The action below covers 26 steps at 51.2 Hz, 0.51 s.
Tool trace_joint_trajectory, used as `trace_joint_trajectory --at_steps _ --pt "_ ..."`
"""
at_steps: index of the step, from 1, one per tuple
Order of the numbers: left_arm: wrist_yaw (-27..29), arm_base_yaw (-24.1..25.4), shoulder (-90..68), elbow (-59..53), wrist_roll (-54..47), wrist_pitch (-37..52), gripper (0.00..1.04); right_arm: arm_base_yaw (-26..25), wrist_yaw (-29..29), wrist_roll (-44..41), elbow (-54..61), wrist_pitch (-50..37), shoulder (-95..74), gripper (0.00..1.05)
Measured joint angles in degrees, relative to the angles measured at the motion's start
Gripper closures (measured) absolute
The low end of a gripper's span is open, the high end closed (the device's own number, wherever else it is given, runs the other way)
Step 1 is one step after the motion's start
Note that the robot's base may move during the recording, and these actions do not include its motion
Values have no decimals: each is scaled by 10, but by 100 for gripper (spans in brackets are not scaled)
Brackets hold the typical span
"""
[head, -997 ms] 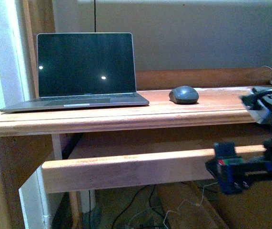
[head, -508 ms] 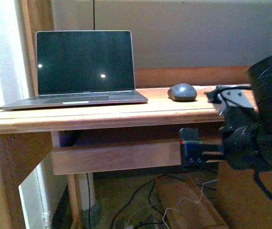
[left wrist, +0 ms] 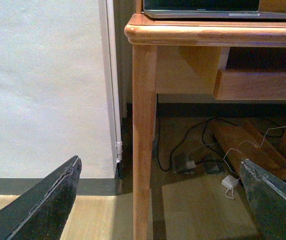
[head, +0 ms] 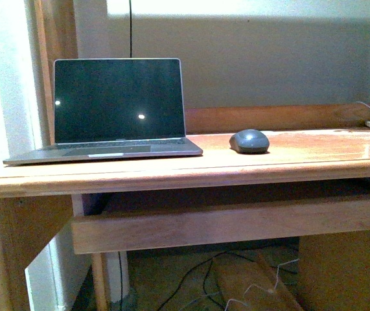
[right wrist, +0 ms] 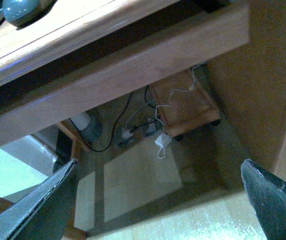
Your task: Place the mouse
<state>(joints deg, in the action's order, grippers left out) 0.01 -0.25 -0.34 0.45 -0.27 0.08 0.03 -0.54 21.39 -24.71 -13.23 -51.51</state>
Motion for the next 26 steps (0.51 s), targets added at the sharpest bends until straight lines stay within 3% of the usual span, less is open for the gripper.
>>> trace_joint_trajectory --at_steps 13,19,26 --pt "0 0 0 0 0 0 8 -9 7 22 117 156 291 8" --pt "0 0 0 0 0 0 8 -3 7 -117 179 81 383 29" --pt "0 0 0 0 0 0 8 -2 5 -184 196 137 460 54"
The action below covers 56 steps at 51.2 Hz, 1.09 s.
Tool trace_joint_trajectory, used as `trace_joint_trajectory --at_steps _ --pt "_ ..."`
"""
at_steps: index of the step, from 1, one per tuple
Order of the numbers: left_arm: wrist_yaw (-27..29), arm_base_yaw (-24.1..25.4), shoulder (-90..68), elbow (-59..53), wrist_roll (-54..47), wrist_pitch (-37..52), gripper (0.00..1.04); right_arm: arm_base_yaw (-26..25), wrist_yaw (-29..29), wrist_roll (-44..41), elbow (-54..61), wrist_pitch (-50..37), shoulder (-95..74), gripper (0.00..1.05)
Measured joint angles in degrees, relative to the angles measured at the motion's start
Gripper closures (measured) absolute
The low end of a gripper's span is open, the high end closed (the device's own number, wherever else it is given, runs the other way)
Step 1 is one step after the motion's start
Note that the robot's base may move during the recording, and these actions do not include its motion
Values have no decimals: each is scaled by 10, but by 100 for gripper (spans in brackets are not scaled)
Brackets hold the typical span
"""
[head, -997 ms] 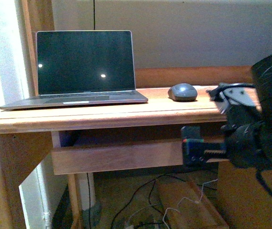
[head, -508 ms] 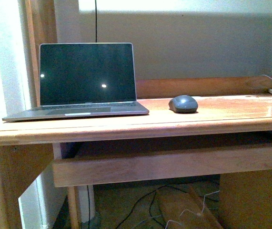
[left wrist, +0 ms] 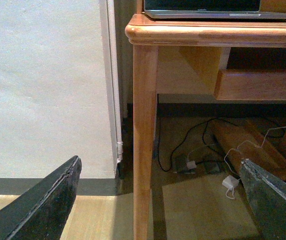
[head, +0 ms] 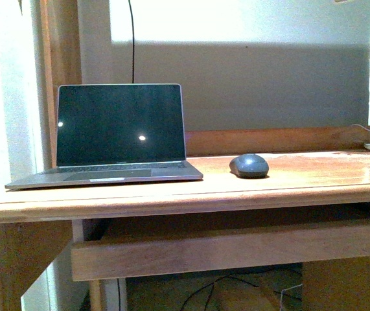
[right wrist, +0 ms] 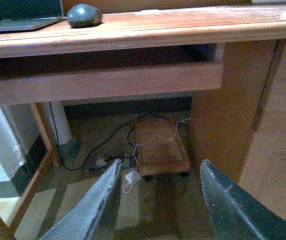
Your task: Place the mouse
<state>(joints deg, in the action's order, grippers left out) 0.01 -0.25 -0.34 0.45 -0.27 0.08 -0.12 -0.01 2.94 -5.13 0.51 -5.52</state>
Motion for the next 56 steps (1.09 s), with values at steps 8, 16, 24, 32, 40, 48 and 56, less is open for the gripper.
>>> trace_joint_trajectory --at_steps 8,16,24,32,40,48,56 --pt "0 0 0 0 0 0 8 0 0 -20 12 0 19 90" --pt "0 0 0 0 0 0 8 0 0 -26 23 -1 26 102" --pt "0 0 0 0 0 0 8 0 0 -26 42 -2 48 102" --pt "0 0 0 0 0 0 8 0 1 -26 42 -4 51 102" --pt "0 0 0 0 0 0 8 0 0 -27 42 -4 52 93" --pt "0 0 0 0 0 0 8 0 0 -27 42 -4 52 63" --pt "0 0 0 0 0 0 8 0 1 -27 42 -4 52 28"
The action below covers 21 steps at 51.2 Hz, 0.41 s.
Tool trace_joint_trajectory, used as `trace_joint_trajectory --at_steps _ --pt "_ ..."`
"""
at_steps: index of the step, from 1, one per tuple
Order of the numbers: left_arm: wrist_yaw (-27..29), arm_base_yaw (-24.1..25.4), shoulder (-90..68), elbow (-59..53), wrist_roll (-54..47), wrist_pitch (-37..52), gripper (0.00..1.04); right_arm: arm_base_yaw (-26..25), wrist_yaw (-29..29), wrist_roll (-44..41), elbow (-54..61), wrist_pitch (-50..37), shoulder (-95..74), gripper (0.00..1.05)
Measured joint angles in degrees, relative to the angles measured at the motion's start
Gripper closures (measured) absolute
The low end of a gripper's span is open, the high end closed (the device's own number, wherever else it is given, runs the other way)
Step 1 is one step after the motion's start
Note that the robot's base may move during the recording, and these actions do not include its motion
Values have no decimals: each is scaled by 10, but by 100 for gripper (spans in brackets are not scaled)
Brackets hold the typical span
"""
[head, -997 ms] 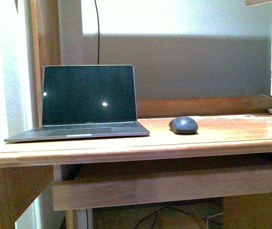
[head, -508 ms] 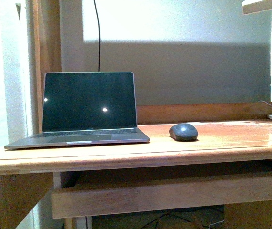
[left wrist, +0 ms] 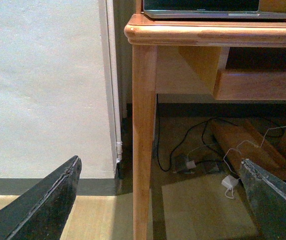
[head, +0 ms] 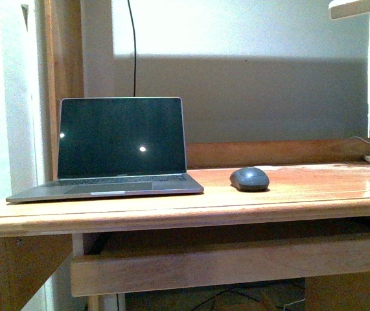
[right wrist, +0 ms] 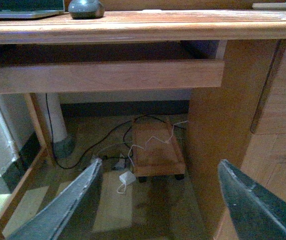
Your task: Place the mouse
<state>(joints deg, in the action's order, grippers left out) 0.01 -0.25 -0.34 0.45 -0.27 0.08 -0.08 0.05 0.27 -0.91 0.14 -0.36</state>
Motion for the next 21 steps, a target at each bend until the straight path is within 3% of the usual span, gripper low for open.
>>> trace_joint_trajectory --at_steps 7,21 --pt "0 0 0 0 0 0 8 0 0 0 0 0 0 6" --pt "0 0 0 0 0 0 8 0 0 0 0 0 0 7"
